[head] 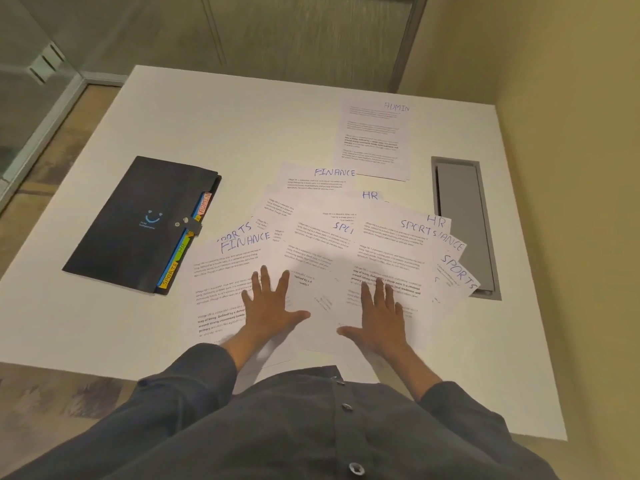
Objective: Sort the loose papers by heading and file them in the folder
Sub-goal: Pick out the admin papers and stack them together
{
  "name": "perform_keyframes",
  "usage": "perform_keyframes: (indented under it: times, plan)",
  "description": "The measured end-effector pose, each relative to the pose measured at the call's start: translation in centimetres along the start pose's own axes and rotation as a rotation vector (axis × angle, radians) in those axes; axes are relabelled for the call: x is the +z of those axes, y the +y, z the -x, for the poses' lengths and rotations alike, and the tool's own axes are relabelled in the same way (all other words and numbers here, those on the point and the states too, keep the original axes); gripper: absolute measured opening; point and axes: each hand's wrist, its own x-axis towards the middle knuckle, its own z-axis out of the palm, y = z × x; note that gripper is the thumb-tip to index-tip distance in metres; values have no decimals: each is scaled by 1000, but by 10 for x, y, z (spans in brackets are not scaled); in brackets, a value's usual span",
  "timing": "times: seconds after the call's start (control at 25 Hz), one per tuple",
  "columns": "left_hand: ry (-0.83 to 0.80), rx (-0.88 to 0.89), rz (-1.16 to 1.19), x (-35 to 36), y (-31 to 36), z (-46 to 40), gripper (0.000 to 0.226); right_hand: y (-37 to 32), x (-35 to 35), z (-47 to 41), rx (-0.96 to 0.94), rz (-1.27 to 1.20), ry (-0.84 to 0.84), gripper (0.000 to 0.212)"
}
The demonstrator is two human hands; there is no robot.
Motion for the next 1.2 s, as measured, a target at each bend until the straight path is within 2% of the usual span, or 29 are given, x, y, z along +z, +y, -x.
perform_keyframes:
  times: [0.16,0.44,0.72,0.84,1.0,1.2]
  plan:
    - [39,-7,39,-1,2,-1,92,0,-2,4,124,-36,-3,122]
    - [25,-9,56,-4,5,-4,91,3,0,6,168,-87,-2,122]
    - [25,100,23,-5,18,-6,77,0,-4,0,-113,36,1,97]
    - [42,82,125,-6,22,-6,66,-6,-8,1,-245,47,-19,91]
    - [149,112,228,-10,28,-12,46,-16,-11,-1,-385,-29,-52,91]
    - [197,84,508,-18,39,-20,44,-25,-13,4,-445,-142,-35,80]
